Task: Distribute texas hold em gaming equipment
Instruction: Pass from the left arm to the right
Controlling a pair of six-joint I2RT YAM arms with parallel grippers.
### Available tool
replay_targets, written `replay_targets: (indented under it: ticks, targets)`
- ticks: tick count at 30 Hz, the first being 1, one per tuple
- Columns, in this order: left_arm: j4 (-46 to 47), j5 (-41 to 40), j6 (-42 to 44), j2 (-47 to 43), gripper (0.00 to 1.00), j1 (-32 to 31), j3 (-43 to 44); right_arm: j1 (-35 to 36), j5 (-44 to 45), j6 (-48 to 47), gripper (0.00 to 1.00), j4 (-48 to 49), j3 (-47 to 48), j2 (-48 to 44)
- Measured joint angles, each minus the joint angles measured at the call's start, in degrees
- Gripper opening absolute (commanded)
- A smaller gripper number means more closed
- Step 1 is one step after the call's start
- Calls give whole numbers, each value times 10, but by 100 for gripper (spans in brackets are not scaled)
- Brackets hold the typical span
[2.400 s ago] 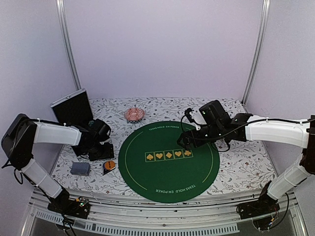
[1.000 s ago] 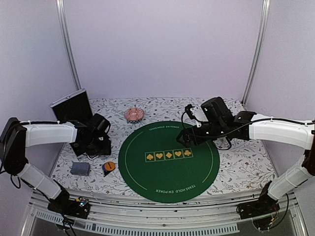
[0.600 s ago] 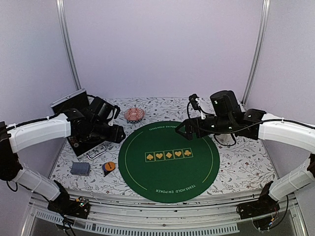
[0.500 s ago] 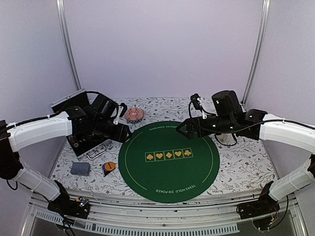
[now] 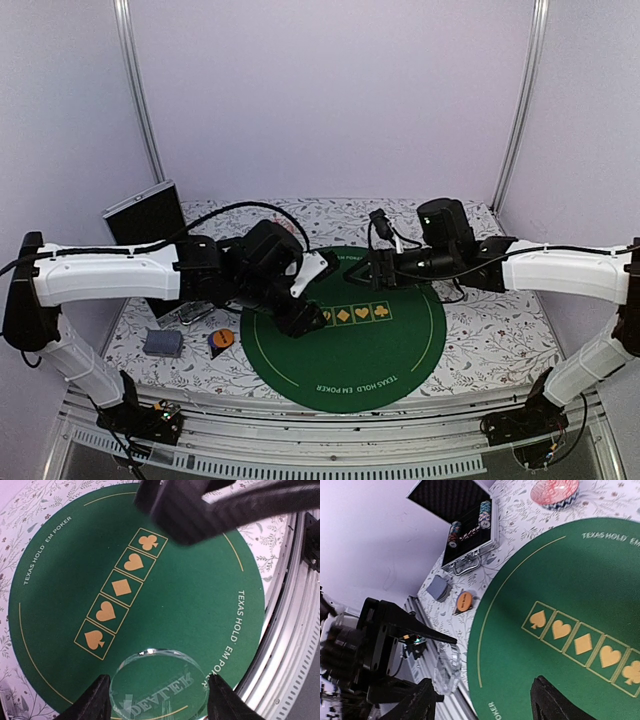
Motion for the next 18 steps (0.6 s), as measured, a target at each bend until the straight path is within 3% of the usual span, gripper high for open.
replay_targets:
  ticks: [12, 18]
  targets:
    - [23, -10, 18, 7, 27, -11, 0, 29, -147, 80, 51, 141, -5, 107]
    - [28, -24, 19, 7, 27, -11, 0, 37, -170, 98, 35, 157, -5, 130]
